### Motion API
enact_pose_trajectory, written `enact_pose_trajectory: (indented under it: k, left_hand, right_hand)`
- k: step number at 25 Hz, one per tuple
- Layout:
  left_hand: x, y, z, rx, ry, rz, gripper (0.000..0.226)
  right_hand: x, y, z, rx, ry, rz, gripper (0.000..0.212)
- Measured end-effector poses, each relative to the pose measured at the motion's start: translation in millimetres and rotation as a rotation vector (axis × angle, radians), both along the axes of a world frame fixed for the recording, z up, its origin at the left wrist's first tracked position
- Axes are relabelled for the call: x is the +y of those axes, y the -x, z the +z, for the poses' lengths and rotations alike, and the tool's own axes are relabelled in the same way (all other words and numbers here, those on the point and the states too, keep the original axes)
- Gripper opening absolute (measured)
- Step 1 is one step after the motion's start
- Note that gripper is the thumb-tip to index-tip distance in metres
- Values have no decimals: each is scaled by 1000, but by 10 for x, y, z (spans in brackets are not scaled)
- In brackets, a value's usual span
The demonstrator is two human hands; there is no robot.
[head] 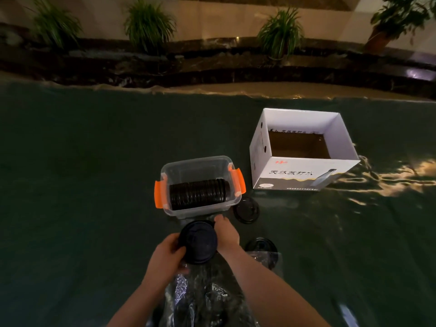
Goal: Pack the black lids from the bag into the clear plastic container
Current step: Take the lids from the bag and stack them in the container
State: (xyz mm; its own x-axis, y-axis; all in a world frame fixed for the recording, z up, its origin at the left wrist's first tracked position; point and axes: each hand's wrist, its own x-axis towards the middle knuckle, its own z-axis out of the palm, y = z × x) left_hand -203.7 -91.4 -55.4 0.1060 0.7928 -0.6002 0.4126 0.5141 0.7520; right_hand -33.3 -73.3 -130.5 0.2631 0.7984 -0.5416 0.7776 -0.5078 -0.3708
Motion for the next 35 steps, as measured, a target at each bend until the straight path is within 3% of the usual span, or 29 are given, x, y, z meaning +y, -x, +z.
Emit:
enact_pose_trajectory:
  k: [2,6,12,14,18,24,27,29,31,33,35]
  left_hand:
    - [-17,-36,-19,-11,-10,-5,23]
    - [16,-18,-10,-23,-16,15,20]
    - [76,-75,68,-74,-8,71,26]
    - [45,-161,111,-205,68,91,29]
    - [-58,-278,224,-470,173,104,36]
    - [-140,-171,255,-675,285,102,42]
    - [-160,-148,300,-801,320,120,38]
    - [-181,-196,316,-729,278,141,29]
    - [-192,-245,286,-541,188,159,21]
    - [-187,-257,247,-432,124,176,17]
    - [-191,-221,234,-410,118,187,16]
  right_hand:
    - [-9,-53,-29,-21,7,-23,22]
    - [-120,-262,158,115,-62,-183,21]
    - [-423,-664,889,235,-532,-470,16]
    - [-450,-560,1071,303,-591,-410,13]
    - [-411,-296,1144,211,-624,-205,13]
    - [-399,-242,1188,198,-592,-95,14]
    - [-423,-197,1183,231,-600,-144,17]
    - [-454,-168,1181,262,-588,-179,26]
    - [-487,-141,1157,332,-561,-154,30]
    - [-473,-236,1105,486,-538,-208,20]
    - [-365,-550,957,515,-485,-447,8]
